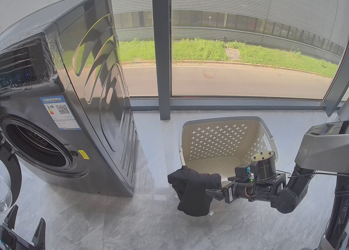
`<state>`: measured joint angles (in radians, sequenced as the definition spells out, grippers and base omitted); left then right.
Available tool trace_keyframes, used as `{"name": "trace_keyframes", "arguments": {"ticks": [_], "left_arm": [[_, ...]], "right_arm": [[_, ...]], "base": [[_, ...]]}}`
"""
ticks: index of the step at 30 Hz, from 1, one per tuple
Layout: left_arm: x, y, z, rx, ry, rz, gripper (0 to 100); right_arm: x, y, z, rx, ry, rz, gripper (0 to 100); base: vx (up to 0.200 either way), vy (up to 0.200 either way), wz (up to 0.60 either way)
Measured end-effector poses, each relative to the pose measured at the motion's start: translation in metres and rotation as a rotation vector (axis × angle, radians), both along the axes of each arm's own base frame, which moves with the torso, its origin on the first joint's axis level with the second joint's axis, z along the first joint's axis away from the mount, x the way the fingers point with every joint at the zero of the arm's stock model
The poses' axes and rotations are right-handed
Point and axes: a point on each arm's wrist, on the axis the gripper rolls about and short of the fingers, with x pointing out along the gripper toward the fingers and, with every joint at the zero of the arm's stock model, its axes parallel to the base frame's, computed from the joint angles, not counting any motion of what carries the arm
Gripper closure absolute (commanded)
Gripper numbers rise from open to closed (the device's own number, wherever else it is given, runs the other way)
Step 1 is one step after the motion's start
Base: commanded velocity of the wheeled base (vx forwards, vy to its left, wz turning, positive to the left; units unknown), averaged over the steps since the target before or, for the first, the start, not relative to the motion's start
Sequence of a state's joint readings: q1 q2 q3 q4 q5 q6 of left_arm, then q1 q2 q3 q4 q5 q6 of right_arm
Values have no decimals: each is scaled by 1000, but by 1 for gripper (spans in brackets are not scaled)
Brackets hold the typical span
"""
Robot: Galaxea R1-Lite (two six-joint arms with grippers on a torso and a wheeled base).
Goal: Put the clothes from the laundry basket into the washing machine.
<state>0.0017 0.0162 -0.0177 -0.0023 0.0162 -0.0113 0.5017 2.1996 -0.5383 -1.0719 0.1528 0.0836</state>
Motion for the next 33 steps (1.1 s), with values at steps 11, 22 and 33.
{"name": "trace_keyframes", "arguments": {"ticks": [11, 22, 33], "left_arm": [[0, 0, 0, 0, 0, 0, 0], [0, 0, 0, -2, 0, 1, 0], [0, 0, 0, 0, 0, 0, 0]], "right_arm": [[18, 8, -17, -8, -4, 3, 0], [30, 16, -25, 14, -45, 8, 100], [28, 17, -27, 14, -44, 13, 100]], "base": [[0, 0, 0], [0, 0, 0], [0, 0, 0]]}}
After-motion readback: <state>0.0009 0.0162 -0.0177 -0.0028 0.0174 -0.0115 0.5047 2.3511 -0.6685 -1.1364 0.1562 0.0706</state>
